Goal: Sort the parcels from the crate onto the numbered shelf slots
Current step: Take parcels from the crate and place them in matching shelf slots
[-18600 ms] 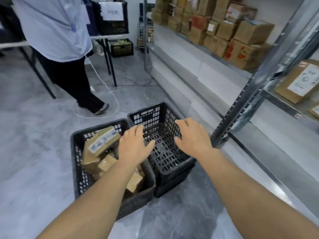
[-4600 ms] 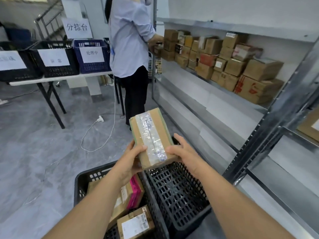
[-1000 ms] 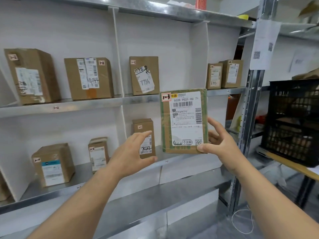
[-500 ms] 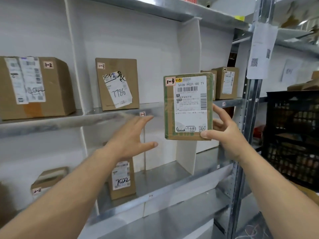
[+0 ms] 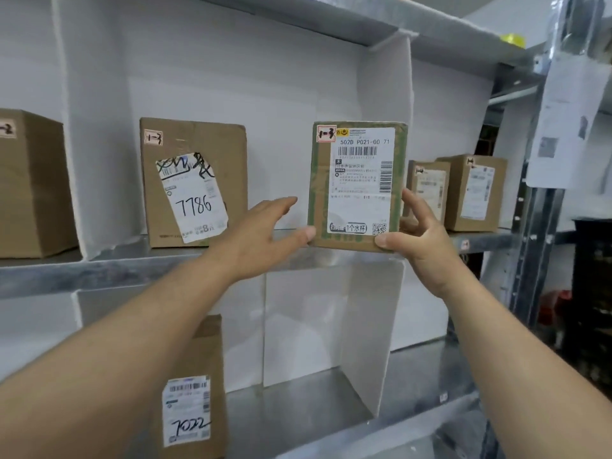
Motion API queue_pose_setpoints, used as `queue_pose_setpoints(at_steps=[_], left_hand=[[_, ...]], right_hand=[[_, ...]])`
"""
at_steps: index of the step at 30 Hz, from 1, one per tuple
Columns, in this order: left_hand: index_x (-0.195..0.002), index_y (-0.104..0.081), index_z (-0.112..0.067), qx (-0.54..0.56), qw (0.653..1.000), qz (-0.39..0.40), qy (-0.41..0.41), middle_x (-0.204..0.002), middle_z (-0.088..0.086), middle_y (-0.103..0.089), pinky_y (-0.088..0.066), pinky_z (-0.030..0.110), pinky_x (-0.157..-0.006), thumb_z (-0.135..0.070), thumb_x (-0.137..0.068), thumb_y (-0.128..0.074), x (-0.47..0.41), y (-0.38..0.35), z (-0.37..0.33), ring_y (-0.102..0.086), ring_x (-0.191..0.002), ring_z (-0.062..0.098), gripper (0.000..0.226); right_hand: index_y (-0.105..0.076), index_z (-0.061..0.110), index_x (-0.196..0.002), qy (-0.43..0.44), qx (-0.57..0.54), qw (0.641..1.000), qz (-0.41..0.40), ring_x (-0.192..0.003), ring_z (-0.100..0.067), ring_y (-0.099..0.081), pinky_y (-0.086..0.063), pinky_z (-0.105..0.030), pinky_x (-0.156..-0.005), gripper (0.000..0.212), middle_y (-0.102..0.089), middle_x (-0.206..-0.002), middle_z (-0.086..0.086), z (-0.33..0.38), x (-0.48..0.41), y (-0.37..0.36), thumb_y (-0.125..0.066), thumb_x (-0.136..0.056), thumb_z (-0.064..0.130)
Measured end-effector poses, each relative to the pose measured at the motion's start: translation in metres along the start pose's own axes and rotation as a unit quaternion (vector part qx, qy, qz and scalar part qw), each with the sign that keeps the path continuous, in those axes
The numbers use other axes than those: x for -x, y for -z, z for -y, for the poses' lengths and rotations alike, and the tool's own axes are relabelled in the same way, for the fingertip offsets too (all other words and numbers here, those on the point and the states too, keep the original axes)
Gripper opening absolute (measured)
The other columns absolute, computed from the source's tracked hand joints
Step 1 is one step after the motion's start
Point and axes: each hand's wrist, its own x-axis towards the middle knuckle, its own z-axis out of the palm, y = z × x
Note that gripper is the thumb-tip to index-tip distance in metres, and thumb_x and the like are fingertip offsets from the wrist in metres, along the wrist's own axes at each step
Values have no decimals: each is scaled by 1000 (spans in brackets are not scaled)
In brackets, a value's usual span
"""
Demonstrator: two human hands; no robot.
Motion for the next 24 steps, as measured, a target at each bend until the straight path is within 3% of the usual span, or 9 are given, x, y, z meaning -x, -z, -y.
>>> queue_pose_setpoints(at_steps=[4, 8, 10, 12, 14, 18, 24], left_hand=[[-145, -35, -32, 74, 995, 6, 61, -140, -7, -51, -40, 39, -107, -78, -70, -45, -36, -10, -15, -49, -125, 10, 89], [-139, -43, -28, 70, 992, -22, 98, -129, -10, -59, -44, 38, -103, -54, -88, -53, -65, -28, -12, -57, -115, 12, 58], [-138, -42, -26, 57, 991, -40, 117, -127, -6, -61, -46, 35, -100, -40, -93, -56, -76, -38, -11, -59, -109, 13, 50], [-139, -41, -23, 38, 989, -42, 134, -127, -4, -60, -45, 26, -92, -35, -94, -56, -86, -49, -11, -58, -103, 12, 48], [-140, -39, -21, 14, 988, -38, 151, -130, -3, -58, -41, 23, -85, -33, -95, -54, -93, -60, -10, -54, -101, 12, 49], [-142, -33, -20, -18, 983, -15, 183, -135, 1, -55, -47, 31, -93, -36, -97, -52, -99, -77, 1, -55, -115, 21, 51], [-139, -35, -18, -35, 978, -22, 204, -131, 3, -56, -50, 37, -91, -38, -97, -51, -104, -84, 5, -59, -107, 24, 49]], right_hand=[[-43, 35, -137, 0, -1, 1000, 24, -100, -14, -69, -54, -25, -80, 92, -72, -107, -4, -13, -40, 1, -77, -56, 9], [-39, 32, -137, -16, 23, 998, 58, -82, 2, -68, -48, -8, -66, 76, -68, -99, 3, -25, -74, 5, -70, -77, -5], [-41, 23, -136, -25, 67, 995, 76, -89, -1, -65, -49, -11, -69, 64, -67, -106, 1, -33, -89, 5, -65, -82, -3], [-41, 21, -138, -36, 101, 991, 83, -105, -11, -62, -51, -27, -89, 63, -65, -119, 0, -45, -104, 7, -67, -83, 4], [-41, 21, -139, -45, 127, 986, 98, -114, -16, -58, -48, -38, -99, 63, -62, -126, 3, -56, -114, 8, -69, -83, 9], [-41, 23, -140, -57, 175, 975, 121, -119, -15, -52, -45, -36, -100, 60, -56, -132, 7, -71, -121, 6, -66, -87, 11], [-37, 23, -142, -35, 185, 973, 133, -107, -8, -48, -45, -27, -88, 59, -54, -136, 5, -75, -125, 7, -62, -90, 7]])
